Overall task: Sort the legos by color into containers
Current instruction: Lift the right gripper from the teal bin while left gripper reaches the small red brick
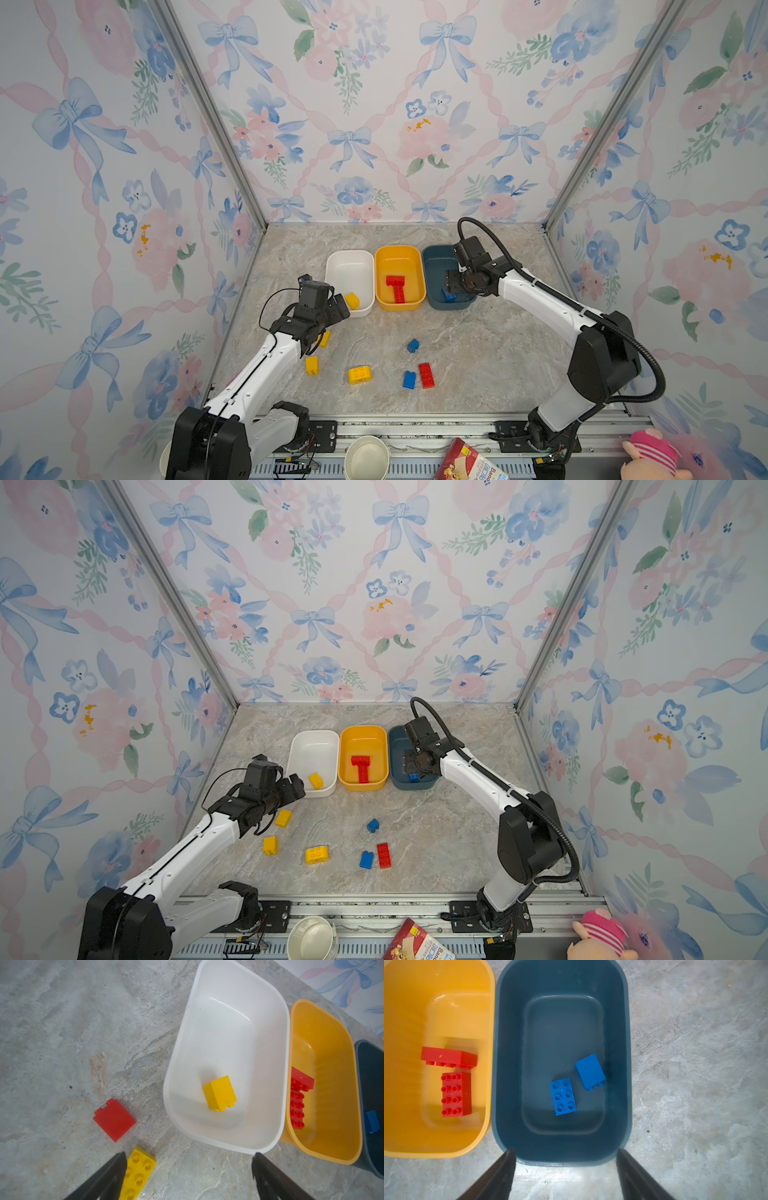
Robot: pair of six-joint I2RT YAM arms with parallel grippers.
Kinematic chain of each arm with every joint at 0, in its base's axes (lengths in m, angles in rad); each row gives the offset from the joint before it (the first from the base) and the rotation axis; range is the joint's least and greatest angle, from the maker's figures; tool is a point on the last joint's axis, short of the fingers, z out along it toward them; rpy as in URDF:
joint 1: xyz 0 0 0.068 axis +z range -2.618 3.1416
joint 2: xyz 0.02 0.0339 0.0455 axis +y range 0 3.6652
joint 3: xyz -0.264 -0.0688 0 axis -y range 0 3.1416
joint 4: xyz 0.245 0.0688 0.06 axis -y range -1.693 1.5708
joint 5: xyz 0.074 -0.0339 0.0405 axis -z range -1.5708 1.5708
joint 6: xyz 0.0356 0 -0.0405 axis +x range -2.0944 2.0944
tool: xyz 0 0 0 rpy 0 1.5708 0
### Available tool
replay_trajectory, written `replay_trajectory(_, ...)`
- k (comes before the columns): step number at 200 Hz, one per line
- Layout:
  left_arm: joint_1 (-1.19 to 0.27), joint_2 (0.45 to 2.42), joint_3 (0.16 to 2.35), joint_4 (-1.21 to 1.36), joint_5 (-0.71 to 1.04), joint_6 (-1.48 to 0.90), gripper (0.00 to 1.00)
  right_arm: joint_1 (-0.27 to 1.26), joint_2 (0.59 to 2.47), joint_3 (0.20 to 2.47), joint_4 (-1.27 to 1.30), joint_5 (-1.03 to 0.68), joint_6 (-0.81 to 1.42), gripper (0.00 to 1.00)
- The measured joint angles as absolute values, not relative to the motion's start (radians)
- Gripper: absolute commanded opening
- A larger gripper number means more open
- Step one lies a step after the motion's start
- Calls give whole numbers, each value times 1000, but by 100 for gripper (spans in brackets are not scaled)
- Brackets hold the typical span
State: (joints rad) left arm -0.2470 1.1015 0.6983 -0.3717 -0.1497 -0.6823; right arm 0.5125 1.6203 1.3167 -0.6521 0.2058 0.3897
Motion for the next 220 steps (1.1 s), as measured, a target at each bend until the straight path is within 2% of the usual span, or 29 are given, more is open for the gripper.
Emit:
replay_trajectory(31, -212, 1150, 755, -426, -165, -681, 89, 517, 1539, 1275, -666, 190, 403, 89)
replay_trajectory(110, -25, 1253, 794, -535, -128, -678, 80, 526, 1380, 1185, -716, 183, 427, 95)
replay_trajectory(179, -5, 1390, 842, -548, -112, -719, 69, 525, 1365, 1152, -735, 179, 435, 96)
replay_trajectory(220, -5, 1435, 863, -548, -121, -744, 68, 525, 1341, 1142, -739, 179, 435, 97)
